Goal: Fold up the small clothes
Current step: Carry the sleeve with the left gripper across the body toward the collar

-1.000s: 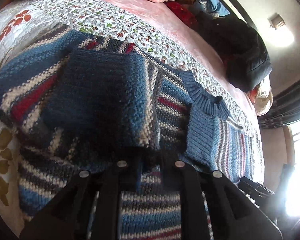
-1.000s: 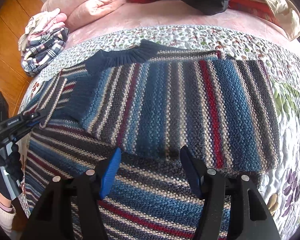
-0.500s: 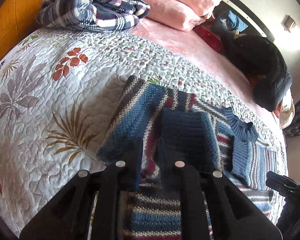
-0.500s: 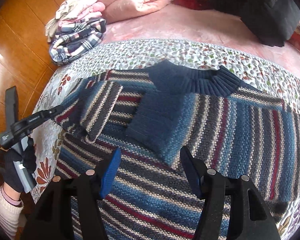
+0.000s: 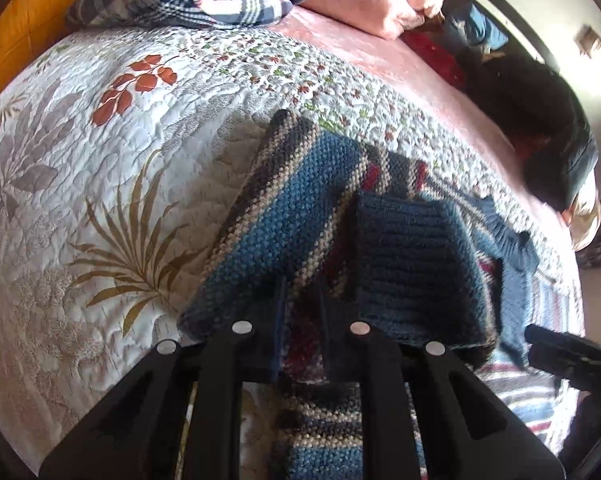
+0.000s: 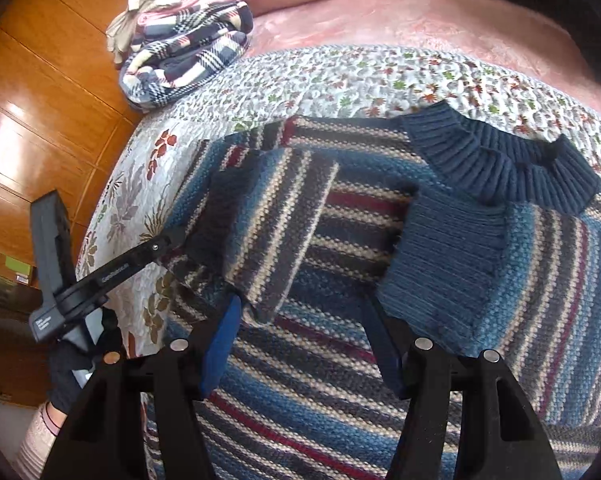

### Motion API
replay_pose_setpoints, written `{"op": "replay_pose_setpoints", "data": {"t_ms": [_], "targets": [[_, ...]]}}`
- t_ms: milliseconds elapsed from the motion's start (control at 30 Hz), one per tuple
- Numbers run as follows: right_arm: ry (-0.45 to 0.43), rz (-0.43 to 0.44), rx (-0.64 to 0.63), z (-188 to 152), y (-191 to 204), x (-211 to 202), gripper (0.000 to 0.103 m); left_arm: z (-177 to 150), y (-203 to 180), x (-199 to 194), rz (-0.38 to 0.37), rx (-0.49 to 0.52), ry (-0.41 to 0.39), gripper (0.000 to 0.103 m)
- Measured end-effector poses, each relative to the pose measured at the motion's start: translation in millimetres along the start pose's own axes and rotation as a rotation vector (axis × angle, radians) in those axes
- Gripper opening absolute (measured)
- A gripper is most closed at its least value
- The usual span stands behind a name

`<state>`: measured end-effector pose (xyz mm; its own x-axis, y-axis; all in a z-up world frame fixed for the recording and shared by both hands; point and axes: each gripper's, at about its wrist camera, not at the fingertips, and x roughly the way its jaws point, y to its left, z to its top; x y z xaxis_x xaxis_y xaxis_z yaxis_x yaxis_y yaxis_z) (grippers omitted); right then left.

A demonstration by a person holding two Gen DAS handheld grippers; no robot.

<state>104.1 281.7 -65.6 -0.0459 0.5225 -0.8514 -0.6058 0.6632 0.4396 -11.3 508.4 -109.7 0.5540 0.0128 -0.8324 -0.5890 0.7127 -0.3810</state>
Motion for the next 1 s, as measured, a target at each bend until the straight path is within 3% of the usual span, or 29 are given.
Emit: {"op": "replay_pose_setpoints", "data": {"t_ms": [100,233,267,300,400,700,833,1000], "targets": [[0.021,0.027,-0.01,8.8,13.9,16.8,0.064,-4.6,11.0,-21.7,-0.001,-0.038,-0.046,0.015],[0.072,-0.018,-0.009,16.5,20.9,46.6,0.065,-12.1,20.7,-35.5,-0.009,-0.056,-0.053,0.015],[0.084,-0.004,-0.01,17.0,21.3,53.0,0.055,-13.3,21.1,-37.6,-0.002,-0.05,-0.056,0.015],[0.096,0.013,-0.009,17.1,21.2,58.5,0.039,-14.0,20.3,-39.1,0.008,-0.036,-0.061,0.015],[0.077,0.007,-0.023,15.7,20.7,59.0,0.024,-14.7,15.0,-39.6,0.028,0.009,-0.068,0.015],[-0.097,0.005,-0.104,19.0,20.8,-14.4,0.021,-8.2,-31.7,-44.2,-0.021,0.139,-0.113,0.015],[-0.142,0.001,-0.09,20.2,1.6,-46.6,0.021,-11.2,-62.2,-30.4,-0.04,0.199,-0.097,0.015],[-0.145,-0.036,-0.026,16.5,-38.9,-57.4,0.021,-19.9,-92.2,-1.8,-0.053,0.258,-0.052,0.015]]}}
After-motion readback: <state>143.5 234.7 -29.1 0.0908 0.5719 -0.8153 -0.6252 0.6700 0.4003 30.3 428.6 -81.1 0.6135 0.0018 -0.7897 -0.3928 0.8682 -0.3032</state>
